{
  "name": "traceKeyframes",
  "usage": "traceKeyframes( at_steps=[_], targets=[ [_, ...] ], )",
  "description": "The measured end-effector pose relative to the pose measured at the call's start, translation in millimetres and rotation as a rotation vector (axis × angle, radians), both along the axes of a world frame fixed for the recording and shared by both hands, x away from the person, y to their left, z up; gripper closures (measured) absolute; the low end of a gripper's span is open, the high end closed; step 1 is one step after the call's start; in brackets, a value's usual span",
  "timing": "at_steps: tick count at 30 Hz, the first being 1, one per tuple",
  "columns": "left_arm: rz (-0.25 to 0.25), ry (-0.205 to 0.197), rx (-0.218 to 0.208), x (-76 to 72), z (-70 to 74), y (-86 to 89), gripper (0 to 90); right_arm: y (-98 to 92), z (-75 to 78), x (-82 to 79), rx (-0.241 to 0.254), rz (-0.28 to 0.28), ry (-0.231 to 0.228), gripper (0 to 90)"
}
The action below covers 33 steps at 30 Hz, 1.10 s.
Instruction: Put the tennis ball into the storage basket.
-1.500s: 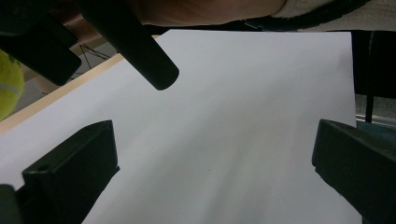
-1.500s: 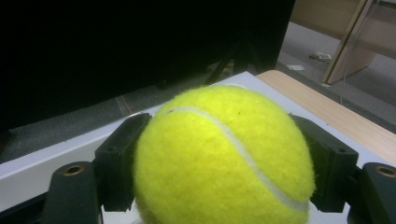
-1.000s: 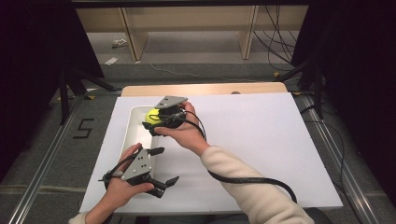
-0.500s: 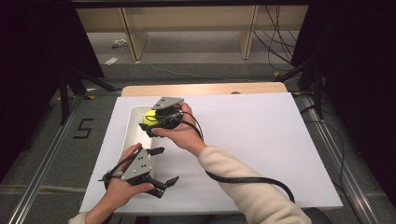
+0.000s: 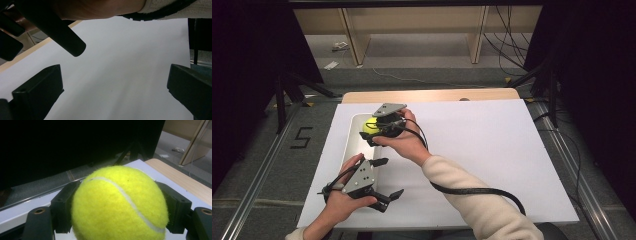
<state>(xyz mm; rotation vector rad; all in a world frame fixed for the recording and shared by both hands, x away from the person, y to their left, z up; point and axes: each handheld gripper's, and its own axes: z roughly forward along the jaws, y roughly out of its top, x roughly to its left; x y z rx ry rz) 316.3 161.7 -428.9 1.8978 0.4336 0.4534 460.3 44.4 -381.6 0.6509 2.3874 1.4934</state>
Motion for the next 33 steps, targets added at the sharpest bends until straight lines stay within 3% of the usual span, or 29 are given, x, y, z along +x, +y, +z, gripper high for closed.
traceKeyframes(
  at_steps=[33],
  targets=[
    [-0.002,-0.002,0.003,-0.8,0.1,0.2,0.0,20.6,-5.3,5.7,-0.030,0.042,0.020,26.6]
  ],
)
